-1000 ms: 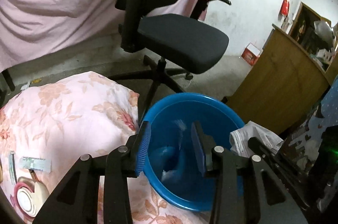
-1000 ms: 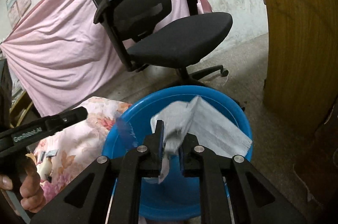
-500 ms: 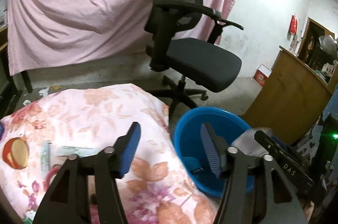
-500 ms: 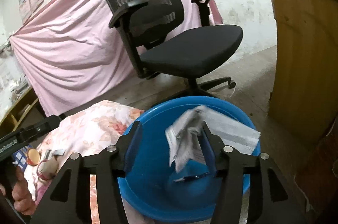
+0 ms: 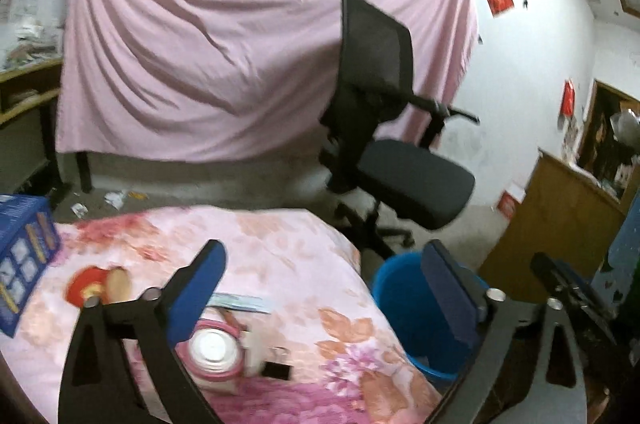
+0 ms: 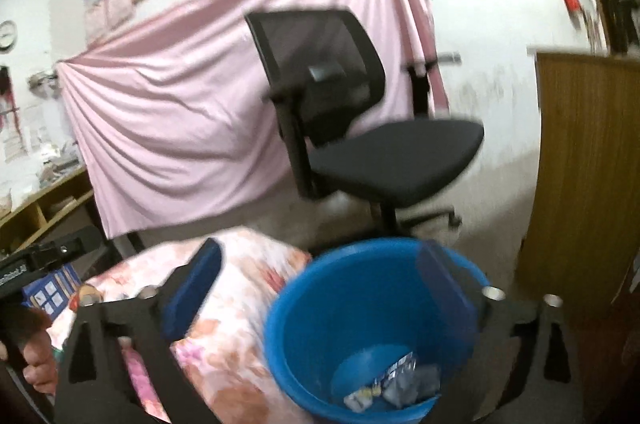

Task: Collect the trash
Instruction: 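Bring both tools back over the bed toward the remaining trash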

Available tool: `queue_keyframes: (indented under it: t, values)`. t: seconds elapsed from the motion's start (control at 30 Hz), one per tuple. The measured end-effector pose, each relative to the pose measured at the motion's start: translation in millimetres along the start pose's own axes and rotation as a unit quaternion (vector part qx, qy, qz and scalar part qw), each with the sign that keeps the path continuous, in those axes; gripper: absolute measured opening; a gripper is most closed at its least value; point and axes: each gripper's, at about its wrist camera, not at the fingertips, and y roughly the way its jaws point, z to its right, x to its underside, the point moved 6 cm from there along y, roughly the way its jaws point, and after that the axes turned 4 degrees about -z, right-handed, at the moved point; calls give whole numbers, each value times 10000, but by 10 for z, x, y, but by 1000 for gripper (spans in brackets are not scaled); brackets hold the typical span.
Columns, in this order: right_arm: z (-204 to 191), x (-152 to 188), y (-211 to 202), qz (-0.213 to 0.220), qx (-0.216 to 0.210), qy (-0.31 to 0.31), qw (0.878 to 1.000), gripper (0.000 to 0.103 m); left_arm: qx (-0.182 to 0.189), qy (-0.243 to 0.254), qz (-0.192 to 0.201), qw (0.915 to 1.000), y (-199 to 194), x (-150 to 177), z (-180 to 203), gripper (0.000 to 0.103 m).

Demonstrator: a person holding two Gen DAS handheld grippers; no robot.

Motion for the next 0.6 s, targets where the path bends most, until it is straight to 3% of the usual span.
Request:
queue_keyframes:
  t: [0.17,0.6]
  values:
    - [-380,-136,-287,643,-281,-233,9973,103,-398,40,569,9976,-465,1,-306,101]
    - [-1283,-1,-620,1156,-1168,-800,9832,103,-1373,-181,1143,9838,-1352,351,-1157,101]
